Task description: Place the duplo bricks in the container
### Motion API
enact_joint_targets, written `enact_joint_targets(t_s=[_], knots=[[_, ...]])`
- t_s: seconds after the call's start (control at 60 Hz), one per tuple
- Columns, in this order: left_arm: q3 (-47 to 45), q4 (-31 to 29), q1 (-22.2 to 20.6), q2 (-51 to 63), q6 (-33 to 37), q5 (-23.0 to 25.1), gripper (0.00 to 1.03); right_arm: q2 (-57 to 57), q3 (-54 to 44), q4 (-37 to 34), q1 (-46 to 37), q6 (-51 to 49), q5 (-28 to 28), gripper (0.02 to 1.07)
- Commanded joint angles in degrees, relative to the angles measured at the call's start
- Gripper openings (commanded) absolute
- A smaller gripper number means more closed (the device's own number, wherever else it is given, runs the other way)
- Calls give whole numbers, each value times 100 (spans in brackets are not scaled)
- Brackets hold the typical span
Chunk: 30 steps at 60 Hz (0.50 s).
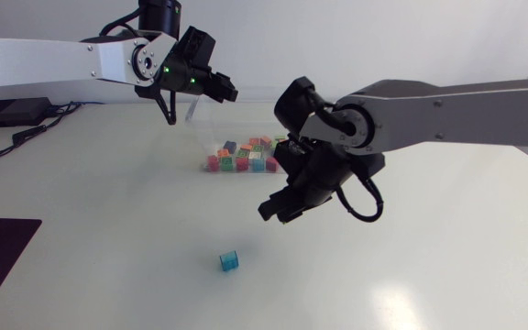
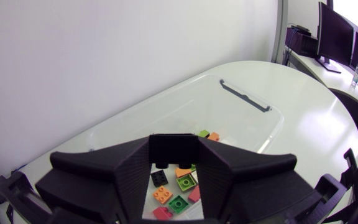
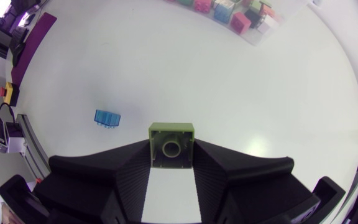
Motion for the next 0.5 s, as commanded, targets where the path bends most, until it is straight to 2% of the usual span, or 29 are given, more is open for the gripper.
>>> enact_joint_targets(t_s=[0.0, 0.05, 0.067, 0.1, 0.25, 0.417, 0.483], knots=[[354, 54, 11, 284, -160, -90, 50, -216, -83, -83, -170, -92, 12, 20], [398, 45, -6, 346, -160, -239, 88, -313, 14, -74, -284, -119, 12, 20], [389, 45, -15, 346, -152, -266, 94, -339, 49, -74, -319, -119, 12, 20], [345, 36, -15, 302, -116, -266, 99, -410, 137, -74, -390, -128, 12, 20], [-349, -263, -120, -507, 218, -239, 99, -612, 682, -4, -794, -251, 21, 20], [-1395, -1291, -314, -1623, 1096, 147, 99, -550, 1086, 471, -1084, -312, 3, 20], [-1887, -1397, -428, -1957, 1351, 147, 99, -462, 1174, 717, -1110, -286, 3, 20]])
